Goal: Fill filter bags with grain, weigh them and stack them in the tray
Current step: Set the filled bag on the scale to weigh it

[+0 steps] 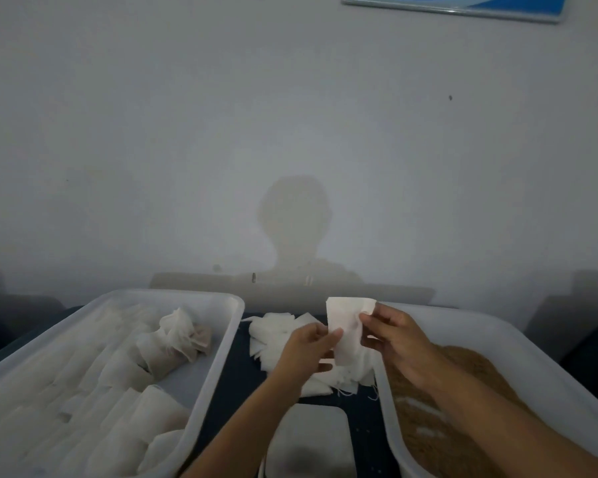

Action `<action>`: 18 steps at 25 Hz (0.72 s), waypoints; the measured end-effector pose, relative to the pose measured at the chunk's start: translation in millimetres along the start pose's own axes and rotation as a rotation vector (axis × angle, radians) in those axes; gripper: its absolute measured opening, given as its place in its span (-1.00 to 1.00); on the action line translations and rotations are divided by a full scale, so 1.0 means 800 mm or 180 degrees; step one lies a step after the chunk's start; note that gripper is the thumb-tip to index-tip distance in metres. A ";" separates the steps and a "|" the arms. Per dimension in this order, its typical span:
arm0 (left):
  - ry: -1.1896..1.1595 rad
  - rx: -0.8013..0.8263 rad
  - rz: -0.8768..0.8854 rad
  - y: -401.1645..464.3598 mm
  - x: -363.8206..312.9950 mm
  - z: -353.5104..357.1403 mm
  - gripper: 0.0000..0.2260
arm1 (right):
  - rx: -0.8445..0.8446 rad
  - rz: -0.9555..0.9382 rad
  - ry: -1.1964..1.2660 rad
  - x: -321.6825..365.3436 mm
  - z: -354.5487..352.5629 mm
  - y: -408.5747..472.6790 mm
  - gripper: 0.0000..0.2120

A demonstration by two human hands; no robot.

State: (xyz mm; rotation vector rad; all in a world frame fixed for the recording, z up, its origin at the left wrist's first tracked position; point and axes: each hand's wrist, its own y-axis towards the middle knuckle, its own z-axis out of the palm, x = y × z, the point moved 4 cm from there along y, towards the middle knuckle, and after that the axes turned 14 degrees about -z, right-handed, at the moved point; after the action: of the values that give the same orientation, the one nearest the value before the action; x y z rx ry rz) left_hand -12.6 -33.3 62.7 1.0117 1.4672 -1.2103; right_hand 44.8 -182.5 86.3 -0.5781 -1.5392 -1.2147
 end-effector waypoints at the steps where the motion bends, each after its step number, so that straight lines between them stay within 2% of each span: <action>1: 0.0020 0.0055 0.0175 -0.002 -0.001 0.020 -0.86 | -0.0079 -0.0045 0.0011 0.005 -0.021 -0.011 -0.83; 5: 0.0151 0.0218 0.0622 -0.009 0.005 0.085 -0.84 | -0.0201 0.0213 -0.0016 0.007 -0.100 -0.050 -0.54; 6: 0.0266 0.0221 0.0673 -0.008 0.005 0.098 -0.83 | -0.0269 0.0284 -0.0043 0.008 -0.116 -0.058 -0.53; 9: 0.0792 0.0285 0.0761 -0.005 0.006 0.129 -0.79 | -0.0307 -0.0019 -0.0719 0.023 -0.152 -0.076 -0.68; 11: 0.1268 -0.0115 0.0812 -0.003 0.009 0.144 -0.81 | -0.0096 -0.0322 -0.1287 0.028 -0.166 -0.086 -0.67; 13: 0.1337 -0.0606 0.0883 -0.002 0.009 0.156 -0.80 | -0.0139 -0.0607 -0.1906 0.025 -0.175 -0.096 -0.81; 14: 0.1160 -0.0456 0.0837 -0.002 0.009 0.168 -0.83 | -0.0174 -0.0708 -0.2229 0.022 -0.176 -0.101 -0.83; 15: 0.0861 -0.0083 0.0711 -0.002 0.010 0.183 -0.85 | -0.0155 -0.0749 -0.2437 0.018 -0.173 -0.105 -0.83; 17: 0.0233 0.0678 0.0317 -0.005 0.012 0.209 -0.80 | -0.0001 -0.0770 -0.2500 0.008 -0.164 -0.112 -0.83; 18: 0.0078 0.0821 0.0178 -0.004 0.014 0.216 -0.79 | 0.0095 -0.0786 -0.2485 0.004 -0.159 -0.113 -0.84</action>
State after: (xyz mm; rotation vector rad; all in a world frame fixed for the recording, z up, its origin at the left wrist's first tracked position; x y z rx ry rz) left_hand 9.4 -203.6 41.4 1.2354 1.3145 -1.3749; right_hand 21.8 -332.0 45.9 -0.9313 -2.3306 -1.2076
